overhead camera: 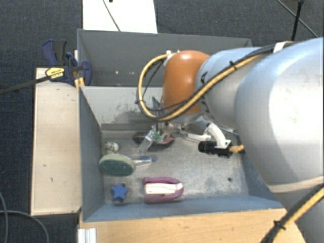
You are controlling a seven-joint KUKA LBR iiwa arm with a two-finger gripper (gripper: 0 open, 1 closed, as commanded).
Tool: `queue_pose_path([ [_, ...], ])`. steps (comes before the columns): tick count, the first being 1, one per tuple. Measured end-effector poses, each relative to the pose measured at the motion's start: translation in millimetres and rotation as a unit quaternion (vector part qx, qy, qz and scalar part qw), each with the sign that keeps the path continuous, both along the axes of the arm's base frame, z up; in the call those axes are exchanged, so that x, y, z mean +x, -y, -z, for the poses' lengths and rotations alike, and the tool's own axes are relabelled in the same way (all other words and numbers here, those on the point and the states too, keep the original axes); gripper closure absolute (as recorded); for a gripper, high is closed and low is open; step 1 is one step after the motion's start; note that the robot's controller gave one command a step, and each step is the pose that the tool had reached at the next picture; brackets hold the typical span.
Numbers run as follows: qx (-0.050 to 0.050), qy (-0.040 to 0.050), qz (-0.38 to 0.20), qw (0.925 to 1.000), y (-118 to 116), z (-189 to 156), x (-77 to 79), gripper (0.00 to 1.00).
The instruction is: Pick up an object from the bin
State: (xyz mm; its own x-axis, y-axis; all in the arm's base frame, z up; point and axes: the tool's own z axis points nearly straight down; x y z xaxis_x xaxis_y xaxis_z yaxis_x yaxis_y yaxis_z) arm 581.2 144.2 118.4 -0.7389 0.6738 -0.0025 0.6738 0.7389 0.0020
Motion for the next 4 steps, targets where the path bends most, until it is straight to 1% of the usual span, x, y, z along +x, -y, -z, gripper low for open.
queue_pose_path([
  [1, 0.0, -0.0015, 0.107, 0.9943, -3, 49, 2.7, 0.0],
  [2, 0.0, -0.0009, 0.106, 0.9943, -3, 48, 3.3, 0.0],
  [3, 0.001, -0.0001, 0.106, 0.9943, -3, 48, 3.9, 1.0],
  [4, 0.001, -0.0001, 0.104, 0.9945, -3, 7, 4.9, 1.0],
])
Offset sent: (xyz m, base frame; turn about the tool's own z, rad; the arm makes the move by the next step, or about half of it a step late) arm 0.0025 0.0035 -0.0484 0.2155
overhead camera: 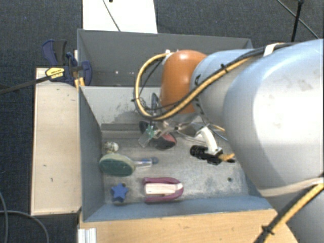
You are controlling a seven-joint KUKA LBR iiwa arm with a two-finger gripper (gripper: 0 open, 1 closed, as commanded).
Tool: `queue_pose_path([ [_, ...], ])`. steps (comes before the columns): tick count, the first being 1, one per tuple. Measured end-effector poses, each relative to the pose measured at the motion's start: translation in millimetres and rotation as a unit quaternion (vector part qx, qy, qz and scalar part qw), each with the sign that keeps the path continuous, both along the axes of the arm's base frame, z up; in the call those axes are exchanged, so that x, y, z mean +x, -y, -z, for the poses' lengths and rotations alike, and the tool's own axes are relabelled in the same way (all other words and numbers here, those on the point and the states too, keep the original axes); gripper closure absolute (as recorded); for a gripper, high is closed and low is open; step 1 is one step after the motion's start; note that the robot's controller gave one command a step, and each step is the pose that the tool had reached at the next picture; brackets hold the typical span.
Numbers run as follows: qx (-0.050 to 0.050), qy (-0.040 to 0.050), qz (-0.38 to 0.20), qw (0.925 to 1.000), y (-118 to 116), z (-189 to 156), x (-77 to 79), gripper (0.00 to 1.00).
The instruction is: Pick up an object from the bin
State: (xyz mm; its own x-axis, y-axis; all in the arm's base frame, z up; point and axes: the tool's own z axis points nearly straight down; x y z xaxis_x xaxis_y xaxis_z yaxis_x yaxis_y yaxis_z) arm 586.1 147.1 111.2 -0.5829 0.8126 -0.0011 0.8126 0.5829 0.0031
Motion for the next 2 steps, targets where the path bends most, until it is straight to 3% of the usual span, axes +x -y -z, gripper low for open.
queue_pose_path([
  [1, 0.0, -0.001, -0.001, 1.0, 0, -3, 0.0, 1.0],
  [2, 0.0, -0.0002, -0.004, 1.0, 0, -40, 0.8, 1.0],
])
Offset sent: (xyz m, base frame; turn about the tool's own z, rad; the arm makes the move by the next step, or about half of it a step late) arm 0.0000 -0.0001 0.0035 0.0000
